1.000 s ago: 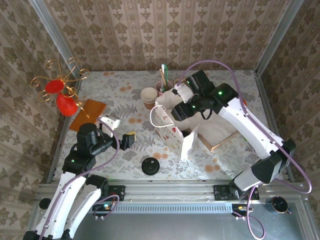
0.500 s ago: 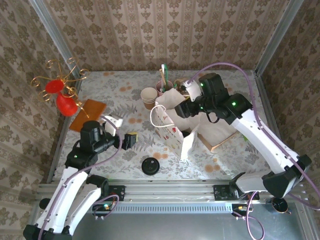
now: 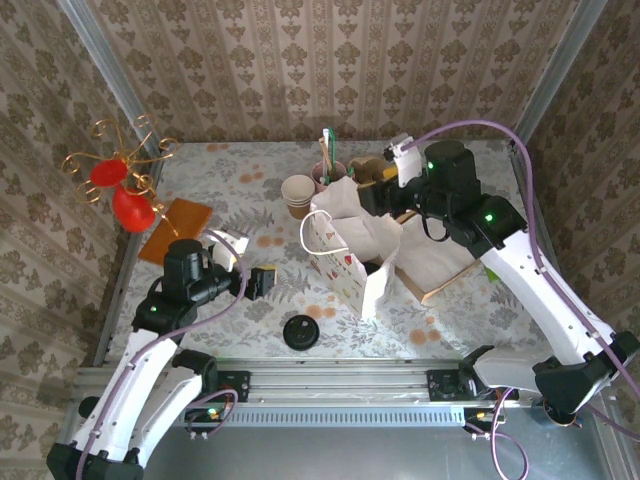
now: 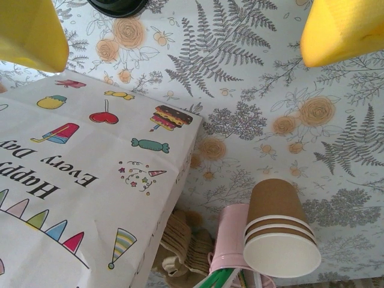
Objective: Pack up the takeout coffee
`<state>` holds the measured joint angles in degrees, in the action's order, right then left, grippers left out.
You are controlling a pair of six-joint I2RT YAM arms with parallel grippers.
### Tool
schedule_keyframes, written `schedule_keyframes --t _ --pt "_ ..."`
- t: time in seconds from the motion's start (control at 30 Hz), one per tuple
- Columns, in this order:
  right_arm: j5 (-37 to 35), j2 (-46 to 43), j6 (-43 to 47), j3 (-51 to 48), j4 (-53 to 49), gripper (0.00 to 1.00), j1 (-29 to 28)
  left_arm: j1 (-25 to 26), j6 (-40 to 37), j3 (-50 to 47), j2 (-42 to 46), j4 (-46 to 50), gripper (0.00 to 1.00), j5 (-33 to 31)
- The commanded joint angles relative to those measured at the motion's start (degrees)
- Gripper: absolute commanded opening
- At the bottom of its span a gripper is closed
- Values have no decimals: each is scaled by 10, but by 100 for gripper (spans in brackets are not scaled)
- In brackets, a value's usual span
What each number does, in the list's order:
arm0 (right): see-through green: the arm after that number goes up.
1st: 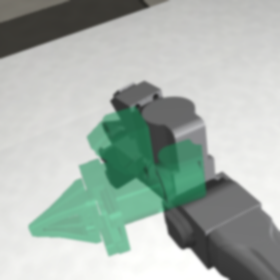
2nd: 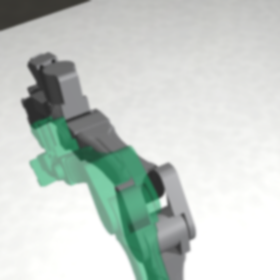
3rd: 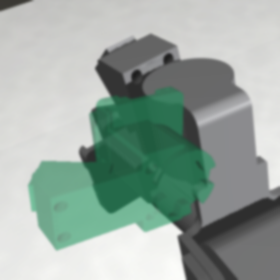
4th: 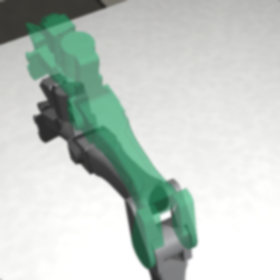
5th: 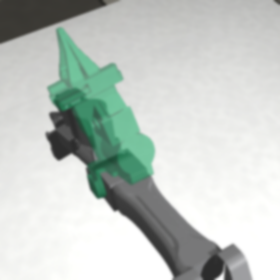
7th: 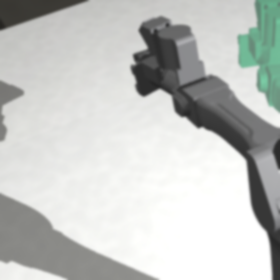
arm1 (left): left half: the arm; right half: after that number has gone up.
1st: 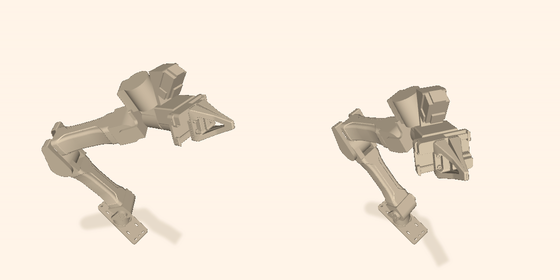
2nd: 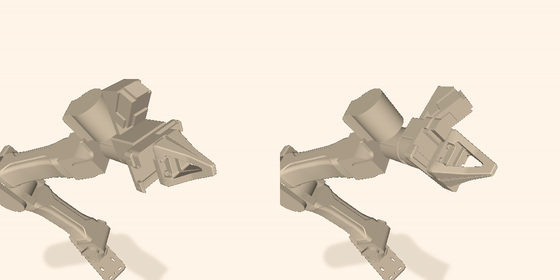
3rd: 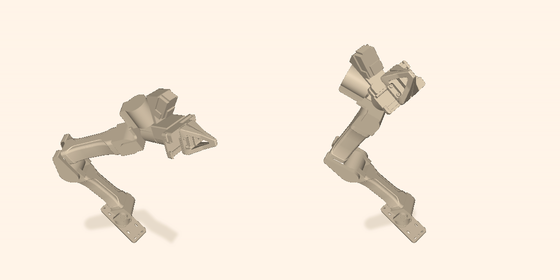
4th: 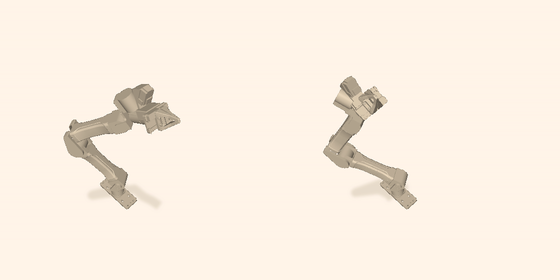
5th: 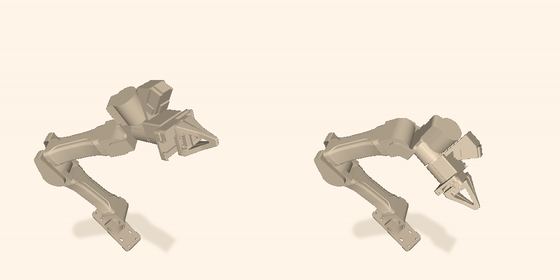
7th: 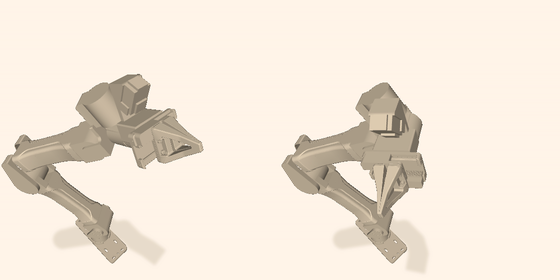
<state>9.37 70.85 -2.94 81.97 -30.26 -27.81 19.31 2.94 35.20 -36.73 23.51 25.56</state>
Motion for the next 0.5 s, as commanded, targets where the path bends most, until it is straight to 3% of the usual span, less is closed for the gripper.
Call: schedule_keyframes --t 0.0,0.2,0.47 --pt "-19 -22 -35 -4 40 73 16 0 7 -2 -8 -15 100 21" --pt "-23 -30 -65 -1 48 77 38 0 8 -1 -16 -19 100 35" --pt "-26 -61 -133 -23 58 95 107 0 11 -1 -19 -24 100 45"
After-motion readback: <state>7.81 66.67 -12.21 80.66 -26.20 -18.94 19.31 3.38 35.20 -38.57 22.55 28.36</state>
